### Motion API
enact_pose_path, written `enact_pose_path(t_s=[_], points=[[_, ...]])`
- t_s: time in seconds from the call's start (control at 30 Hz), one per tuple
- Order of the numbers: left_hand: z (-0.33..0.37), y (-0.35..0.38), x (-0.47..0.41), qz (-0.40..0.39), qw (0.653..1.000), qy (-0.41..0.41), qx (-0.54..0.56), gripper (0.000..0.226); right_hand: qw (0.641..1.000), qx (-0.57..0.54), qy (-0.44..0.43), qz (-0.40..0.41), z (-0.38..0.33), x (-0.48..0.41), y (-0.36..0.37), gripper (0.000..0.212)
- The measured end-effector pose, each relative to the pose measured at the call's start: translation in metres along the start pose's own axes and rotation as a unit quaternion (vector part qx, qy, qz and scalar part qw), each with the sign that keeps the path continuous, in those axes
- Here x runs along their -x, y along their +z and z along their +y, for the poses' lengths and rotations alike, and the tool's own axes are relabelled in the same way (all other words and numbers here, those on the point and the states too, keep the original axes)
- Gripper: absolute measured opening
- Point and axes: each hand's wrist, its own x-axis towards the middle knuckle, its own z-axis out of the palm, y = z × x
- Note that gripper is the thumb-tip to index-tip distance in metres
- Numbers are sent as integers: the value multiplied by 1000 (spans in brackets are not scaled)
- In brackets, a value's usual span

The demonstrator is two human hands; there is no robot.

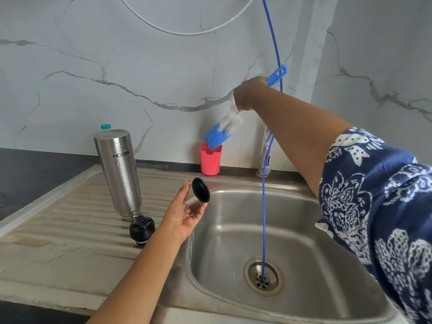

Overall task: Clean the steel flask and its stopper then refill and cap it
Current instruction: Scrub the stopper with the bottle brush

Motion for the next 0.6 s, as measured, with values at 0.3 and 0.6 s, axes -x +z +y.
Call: enact_pose_path(t_s=[0.3, 0.6], points=[[-3, -3, 5, -14, 1000, 0, 6, 53, 1000, -7, 13, 22, 12, 19, -5, 20], [-5, -5, 8, -18, 1000, 0, 1, 60, 999, -32, 24, 22, 13, 39, 2, 23]])
